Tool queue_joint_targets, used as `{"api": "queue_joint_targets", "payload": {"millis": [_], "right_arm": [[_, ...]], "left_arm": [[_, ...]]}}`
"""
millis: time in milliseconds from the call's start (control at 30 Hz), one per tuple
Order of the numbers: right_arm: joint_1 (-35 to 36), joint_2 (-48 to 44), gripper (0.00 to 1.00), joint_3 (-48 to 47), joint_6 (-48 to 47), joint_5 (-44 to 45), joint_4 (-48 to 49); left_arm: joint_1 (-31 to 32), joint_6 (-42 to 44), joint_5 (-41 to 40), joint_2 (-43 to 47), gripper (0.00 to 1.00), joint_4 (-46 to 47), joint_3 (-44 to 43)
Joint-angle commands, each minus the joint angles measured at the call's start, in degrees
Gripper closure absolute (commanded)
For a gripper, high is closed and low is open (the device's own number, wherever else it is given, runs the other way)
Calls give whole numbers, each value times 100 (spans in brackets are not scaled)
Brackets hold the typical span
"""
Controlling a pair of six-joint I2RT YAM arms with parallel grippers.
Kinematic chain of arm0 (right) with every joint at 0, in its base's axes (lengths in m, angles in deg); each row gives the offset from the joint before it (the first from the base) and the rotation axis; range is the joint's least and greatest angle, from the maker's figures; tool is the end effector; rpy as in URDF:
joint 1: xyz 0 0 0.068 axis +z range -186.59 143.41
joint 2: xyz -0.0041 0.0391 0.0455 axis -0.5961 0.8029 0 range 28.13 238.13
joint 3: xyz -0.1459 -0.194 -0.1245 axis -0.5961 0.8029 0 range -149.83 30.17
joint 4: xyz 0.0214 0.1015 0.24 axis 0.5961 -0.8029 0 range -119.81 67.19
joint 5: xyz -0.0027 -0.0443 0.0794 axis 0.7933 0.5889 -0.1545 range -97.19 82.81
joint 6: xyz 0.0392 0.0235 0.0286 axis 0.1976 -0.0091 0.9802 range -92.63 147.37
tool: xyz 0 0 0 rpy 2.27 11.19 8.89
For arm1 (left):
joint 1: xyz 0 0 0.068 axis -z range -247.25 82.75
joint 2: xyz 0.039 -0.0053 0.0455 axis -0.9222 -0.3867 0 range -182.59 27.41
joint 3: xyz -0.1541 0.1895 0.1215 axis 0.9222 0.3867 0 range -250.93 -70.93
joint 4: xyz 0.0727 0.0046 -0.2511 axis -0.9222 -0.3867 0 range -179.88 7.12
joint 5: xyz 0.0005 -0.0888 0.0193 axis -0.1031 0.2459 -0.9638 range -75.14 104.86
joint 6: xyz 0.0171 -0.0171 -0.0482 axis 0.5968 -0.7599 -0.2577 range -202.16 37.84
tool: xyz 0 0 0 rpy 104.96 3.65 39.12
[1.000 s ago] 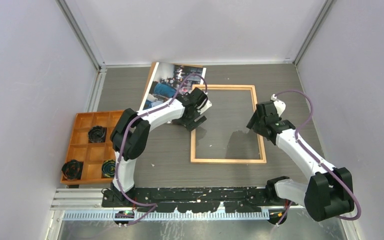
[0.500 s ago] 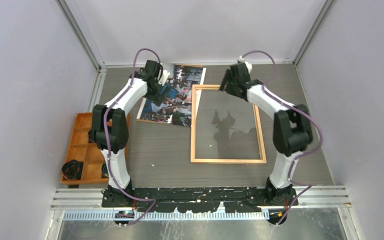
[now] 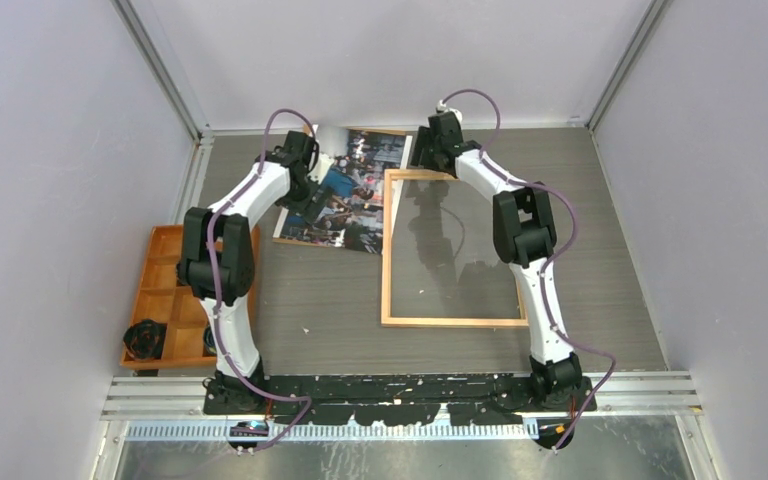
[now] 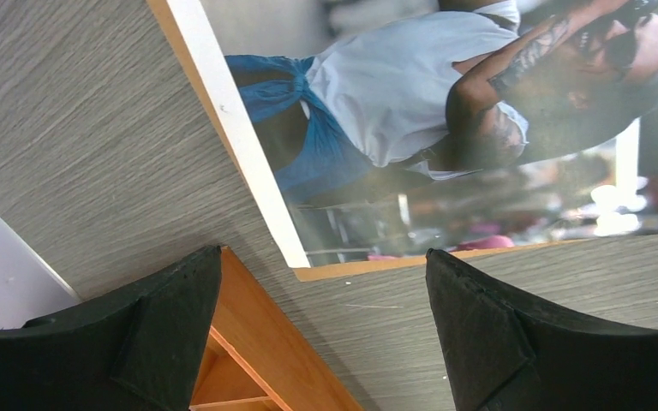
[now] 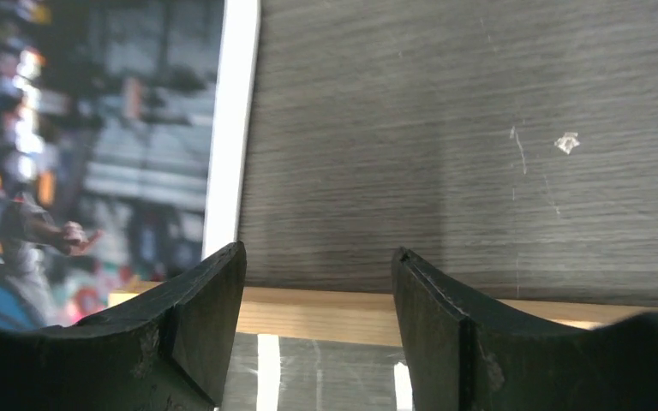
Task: Put the photo into the frame
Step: Move the photo frame to the center of the board, then move the photo frame item to the center of the board.
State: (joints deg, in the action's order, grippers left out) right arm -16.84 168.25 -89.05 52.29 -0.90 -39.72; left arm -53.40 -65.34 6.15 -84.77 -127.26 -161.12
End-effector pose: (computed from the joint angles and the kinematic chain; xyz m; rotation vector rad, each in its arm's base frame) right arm 0.5278 0.1851 0.1844 0.1615 2.2375 0.3035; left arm 0.4023 -0.0936 0.2219 0.6789 2.6395 0.2224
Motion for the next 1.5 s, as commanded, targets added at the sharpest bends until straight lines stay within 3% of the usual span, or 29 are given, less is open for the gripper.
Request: {"api": "queue_joint_targets", "payload": {"millis": [0,267,467,667,867,1100,1467], "right_arm": [[-79,52,33,-157,-128,-128,-14],[-395,-639,43,1303,-69,-156,387],[-724,-1304,45,2350,-21,-89,603],[-522,-1614,36,2025,79,505,424],[424,-1371,30,1149,285,604,375],[1420,-1076,34,776,335,306,571],[1495,-368,37,465,757,17,96]], "left_arm": [[-93,91,35,120,9,196,112],[-101,138,-142,10,9,314,160],[-143,162,-228,-110,9,361,98],[-307,143,-225,-155,9,343,-77],[-608,-42,-357,-432,8,175,-747],[-814,-291,-179,-801,8,50,-1406],[-813,-269,-359,-1153,9,224,-1341]]}}
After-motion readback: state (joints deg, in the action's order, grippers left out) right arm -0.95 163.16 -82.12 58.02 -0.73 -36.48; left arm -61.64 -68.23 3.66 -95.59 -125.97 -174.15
